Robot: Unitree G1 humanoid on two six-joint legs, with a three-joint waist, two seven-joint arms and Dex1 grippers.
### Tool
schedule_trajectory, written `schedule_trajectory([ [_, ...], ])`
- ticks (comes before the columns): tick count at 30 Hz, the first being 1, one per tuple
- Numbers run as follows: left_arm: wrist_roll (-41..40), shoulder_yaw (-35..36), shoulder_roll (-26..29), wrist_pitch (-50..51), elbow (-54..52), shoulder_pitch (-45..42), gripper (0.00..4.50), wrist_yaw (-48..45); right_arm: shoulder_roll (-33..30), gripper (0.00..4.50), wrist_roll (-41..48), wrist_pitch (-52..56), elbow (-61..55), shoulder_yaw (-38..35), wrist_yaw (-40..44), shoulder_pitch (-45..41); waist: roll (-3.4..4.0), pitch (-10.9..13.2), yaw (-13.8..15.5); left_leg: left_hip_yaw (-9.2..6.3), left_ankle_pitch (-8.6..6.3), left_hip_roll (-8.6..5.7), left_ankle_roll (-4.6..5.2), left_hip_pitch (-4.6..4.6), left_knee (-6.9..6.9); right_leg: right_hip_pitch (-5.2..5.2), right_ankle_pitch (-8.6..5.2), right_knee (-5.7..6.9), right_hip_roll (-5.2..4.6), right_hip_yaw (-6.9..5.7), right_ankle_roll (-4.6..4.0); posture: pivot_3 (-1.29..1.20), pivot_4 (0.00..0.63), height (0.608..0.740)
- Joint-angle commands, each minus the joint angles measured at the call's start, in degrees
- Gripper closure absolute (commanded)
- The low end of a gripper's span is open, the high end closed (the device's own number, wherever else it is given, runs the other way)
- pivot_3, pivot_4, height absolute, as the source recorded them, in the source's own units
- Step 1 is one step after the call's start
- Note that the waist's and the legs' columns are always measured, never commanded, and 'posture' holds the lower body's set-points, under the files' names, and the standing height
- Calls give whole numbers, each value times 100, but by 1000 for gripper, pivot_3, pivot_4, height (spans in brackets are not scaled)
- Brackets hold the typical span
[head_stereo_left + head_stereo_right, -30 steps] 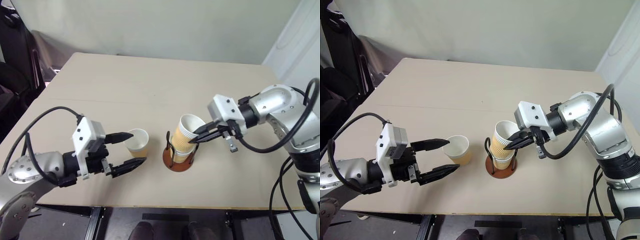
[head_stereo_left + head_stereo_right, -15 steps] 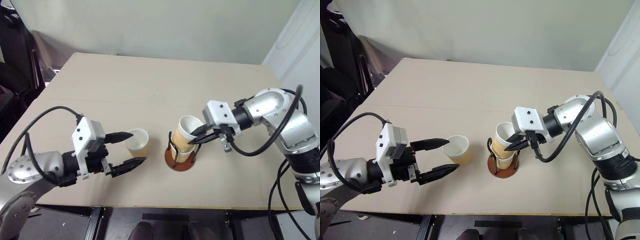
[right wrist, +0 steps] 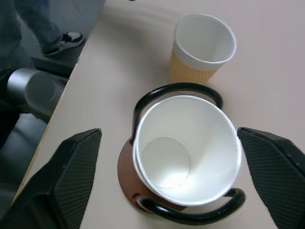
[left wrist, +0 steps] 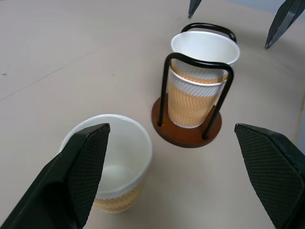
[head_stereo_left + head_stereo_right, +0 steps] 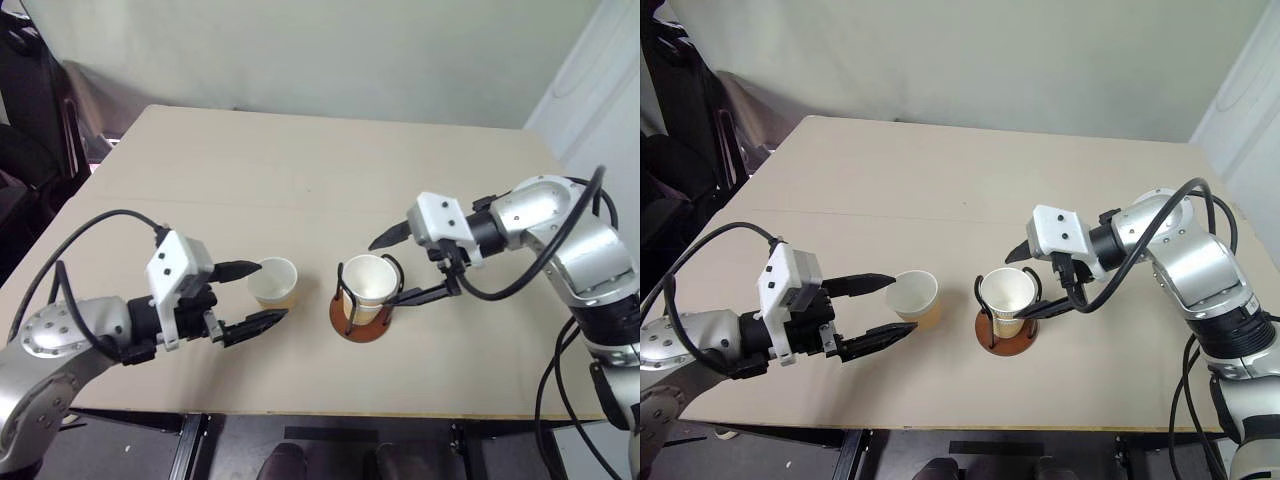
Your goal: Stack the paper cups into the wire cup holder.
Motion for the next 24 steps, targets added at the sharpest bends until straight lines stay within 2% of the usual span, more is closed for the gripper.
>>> schedule_trajectory([
  [1,424,-273,138,-229,92,-211,0,-74,-16,27,577,310,90,-892,-245,3,0,0,6,0,0,0,0,0,0,1,0,0,0,0,0,0,150,740],
  [3,619,-515,148,-297,206,-369,0,-127,67,27,1288,620,419,-1693,-271,184,0,0,13,-1,0,-1,-1,-1,0,-1,0,-1,0,0,0,0,150,740],
  [5,1008,-930,278,-402,337,-500,0,-258,-37,27,1956,571,617,-2584,99,870,-17,-8,86,-4,1,-2,-2,-2,-1,1,0,-4,0,-1,0,0,150,740],
  [9,1511,-1395,359,-597,612,-690,0,-433,-177,27,2693,724,145,-3466,24,1853,-13,-6,141,-2,1,-11,-2,-5,-4,2,-2,-15,-5,1,-3,0,150,740],
  [16,2124,-1999,263,-886,1018,-1084,0,-699,-174,27,3712,1005,-834,-4203,-574,2679,-5,-1,-1,14,5,-3,-8,10,-4,8,-2,0,11,4,-4,0,150,740],
  [23,2626,-2456,170,-1080,1304,-1324,0,-864,-373,27,3736,694,-991,-4349,-559,3354,-5,-1,-34,11,-1,-5,2,7,6,11,-2,0,6,3,-4,0,150,740],
  [24,2708,-2499,161,-1118,1340,-1338,172,-870,-387,6,3723,635,-957,-4350,-530,3406,-5,-1,-36,11,-1,-6,2,5,4,10,-2,-1,5,3,-4,0,150,740],
])
